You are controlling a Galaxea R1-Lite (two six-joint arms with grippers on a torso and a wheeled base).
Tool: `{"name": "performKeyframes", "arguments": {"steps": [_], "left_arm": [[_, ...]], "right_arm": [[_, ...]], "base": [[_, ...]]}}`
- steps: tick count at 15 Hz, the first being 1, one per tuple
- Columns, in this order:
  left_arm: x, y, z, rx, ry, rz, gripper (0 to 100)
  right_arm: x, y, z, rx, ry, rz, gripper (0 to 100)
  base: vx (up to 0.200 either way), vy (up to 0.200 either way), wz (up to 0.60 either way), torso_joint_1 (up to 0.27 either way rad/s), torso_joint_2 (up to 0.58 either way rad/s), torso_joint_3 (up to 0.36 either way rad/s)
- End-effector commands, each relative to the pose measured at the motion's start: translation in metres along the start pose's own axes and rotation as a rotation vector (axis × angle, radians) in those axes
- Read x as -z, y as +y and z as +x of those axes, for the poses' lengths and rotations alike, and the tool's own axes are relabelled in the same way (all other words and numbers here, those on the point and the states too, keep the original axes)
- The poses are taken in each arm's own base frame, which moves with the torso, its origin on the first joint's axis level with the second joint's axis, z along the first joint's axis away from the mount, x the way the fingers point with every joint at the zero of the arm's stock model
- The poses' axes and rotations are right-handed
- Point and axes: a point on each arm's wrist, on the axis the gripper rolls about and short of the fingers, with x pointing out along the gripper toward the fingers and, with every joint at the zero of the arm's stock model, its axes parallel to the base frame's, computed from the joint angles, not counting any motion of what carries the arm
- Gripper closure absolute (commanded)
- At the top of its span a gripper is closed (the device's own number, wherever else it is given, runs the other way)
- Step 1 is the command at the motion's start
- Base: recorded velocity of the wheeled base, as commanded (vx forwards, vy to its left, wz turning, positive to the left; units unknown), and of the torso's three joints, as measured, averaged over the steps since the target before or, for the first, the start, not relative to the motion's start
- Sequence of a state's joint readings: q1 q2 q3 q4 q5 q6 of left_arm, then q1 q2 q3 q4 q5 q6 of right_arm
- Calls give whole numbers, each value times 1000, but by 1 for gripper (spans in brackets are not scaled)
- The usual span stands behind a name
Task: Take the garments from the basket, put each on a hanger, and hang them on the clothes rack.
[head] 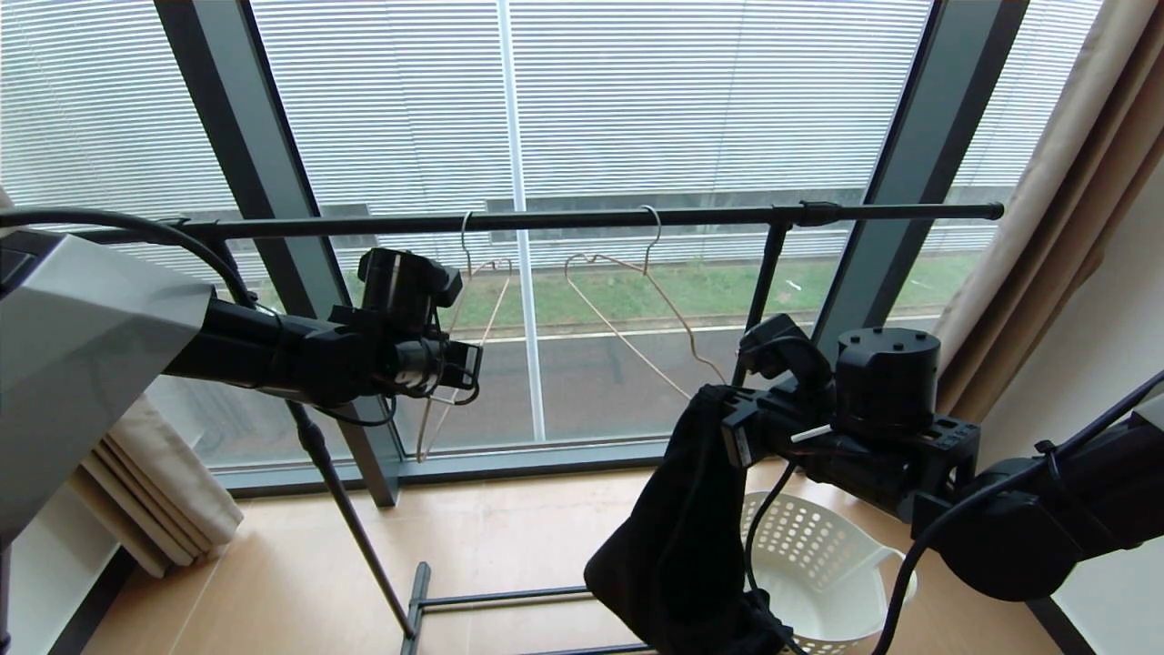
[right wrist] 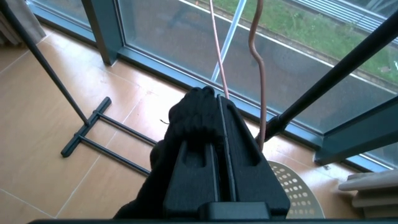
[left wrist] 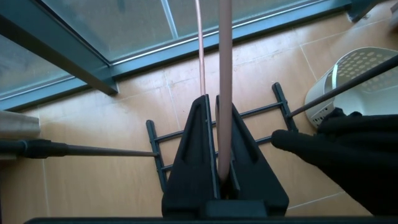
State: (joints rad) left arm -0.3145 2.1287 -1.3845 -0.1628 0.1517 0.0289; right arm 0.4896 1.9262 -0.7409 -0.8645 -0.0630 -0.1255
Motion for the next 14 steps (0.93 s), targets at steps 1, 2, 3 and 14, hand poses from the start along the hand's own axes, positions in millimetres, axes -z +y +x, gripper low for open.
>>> {"name": "performKeyframes", "arguments": {"steps": [1,2,3,14], "left_arm": [[-4,0,-6,1,-17,-2,100],[-9,0,-13,6,-34,-2,100],[-9,-1,-13,7,-34,-1,100],[-5,-17,-58,63,-77,26,100]], "right_arm": [[0,0,0,0,-2,0,100],[0,0,0,0,-2,0,100],[0,0,0,0,0,0,100],[0,0,0,0,0,0,100]], "base": [[0,0,0,0,0,0],[0,0,0,0,0,0],[0,0,0,0,0,0],[0,0,0,0,0,0]]}}
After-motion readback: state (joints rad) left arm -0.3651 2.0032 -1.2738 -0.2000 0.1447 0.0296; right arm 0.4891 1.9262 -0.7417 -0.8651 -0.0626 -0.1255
